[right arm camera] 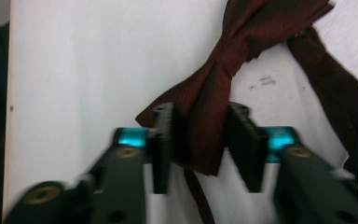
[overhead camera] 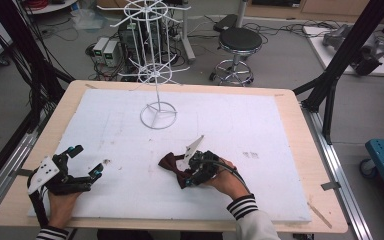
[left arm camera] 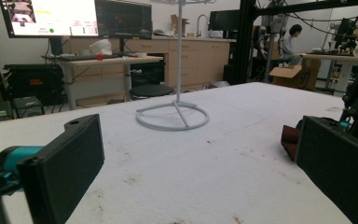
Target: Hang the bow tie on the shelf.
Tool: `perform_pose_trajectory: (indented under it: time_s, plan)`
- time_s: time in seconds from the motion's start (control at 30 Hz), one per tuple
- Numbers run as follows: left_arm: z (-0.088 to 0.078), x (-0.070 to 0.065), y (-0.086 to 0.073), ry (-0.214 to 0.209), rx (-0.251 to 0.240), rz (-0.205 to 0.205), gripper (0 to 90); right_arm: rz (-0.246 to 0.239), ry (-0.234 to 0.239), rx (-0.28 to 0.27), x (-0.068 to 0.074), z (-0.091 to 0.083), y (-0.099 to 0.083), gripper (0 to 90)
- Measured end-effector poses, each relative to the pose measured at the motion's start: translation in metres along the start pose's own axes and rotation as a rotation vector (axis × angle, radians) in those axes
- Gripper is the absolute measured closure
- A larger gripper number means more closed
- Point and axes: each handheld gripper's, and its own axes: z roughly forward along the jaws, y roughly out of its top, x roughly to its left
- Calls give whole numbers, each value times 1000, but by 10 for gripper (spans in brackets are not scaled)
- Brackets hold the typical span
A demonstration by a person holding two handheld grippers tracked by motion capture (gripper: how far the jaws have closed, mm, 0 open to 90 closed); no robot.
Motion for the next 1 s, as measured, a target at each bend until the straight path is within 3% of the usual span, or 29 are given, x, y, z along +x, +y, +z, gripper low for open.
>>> perform_pose_trajectory:
  time_s: [0.1, 0.57, 0.63, 0.8, 1.0]
  plan:
    - [0, 0, 0, 0, 0, 0, 17, -6, 20, -5, 2, 0, 1, 818]
    - [0, 0, 0, -3, 5, 3, 17, -45, 10, -22, 5, -1, 3, 824]
    - [1, 1, 0, -14, 7, 4, 17, -53, 3, -27, 6, -2, 3, 824]
    - [3, 4, 2, -69, 25, -40, 17, -65, -6, -66, 9, -7, 4, 825]
    - [8, 5, 9, -114, 57, -22, 17, -108, -19, -121, 11, -10, 7, 825]
